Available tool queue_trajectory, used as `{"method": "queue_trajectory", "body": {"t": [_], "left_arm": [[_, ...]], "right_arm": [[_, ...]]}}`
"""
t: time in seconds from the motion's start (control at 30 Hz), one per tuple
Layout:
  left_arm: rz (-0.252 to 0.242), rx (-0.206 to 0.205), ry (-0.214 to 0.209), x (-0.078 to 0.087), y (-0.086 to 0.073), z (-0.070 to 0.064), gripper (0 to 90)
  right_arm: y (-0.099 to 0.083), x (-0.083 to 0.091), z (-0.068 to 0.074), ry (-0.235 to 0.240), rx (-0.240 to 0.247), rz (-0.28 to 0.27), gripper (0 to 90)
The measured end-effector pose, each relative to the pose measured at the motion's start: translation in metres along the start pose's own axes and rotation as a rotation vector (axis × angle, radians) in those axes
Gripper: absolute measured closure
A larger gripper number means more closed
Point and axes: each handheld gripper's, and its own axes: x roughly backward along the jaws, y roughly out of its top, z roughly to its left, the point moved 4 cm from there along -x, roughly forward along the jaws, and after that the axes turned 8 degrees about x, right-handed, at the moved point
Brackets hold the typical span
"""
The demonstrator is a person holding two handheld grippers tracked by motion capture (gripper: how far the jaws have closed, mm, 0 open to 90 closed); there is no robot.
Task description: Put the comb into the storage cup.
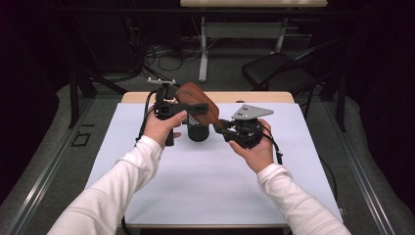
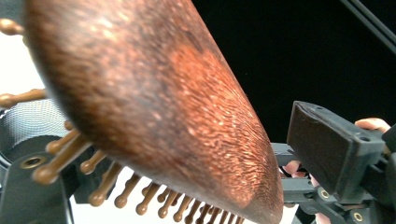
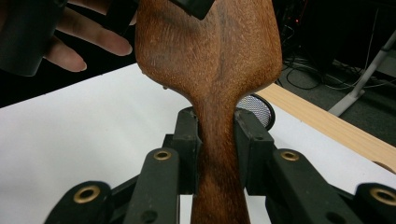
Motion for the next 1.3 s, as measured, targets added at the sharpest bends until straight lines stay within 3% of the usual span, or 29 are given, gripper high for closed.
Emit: {"method": "queue_trajectory", "body": {"t": [0.4,0.57,1.03,1.3], "left_arm": [[0.007,0.024,-0.010,-0.0004,0.0001,0.0007,16.5],[-0.008,0.011,0.017,0.0022,0.0001,0.0008,26.4],[-0.001,0.071,-0.004,0.0038,0.0016,0.0023,31.0],[-0.010,0.076,-0.024,0.0071,0.0033,0.0023,35.4]], "right_arm": [[-0.0038,-0.0015,0.0025,-0.010,0.016,0.000,72.2],[-0.0039,-0.0012,0.0025,-0.010,0.014,-0.002,72.2],[-0.0041,-0.0001,0.0033,-0.012,0.008,-0.010,72.2],[-0.0056,-0.0031,0.0044,-0.014,0.014,-0.002,72.2]]}}
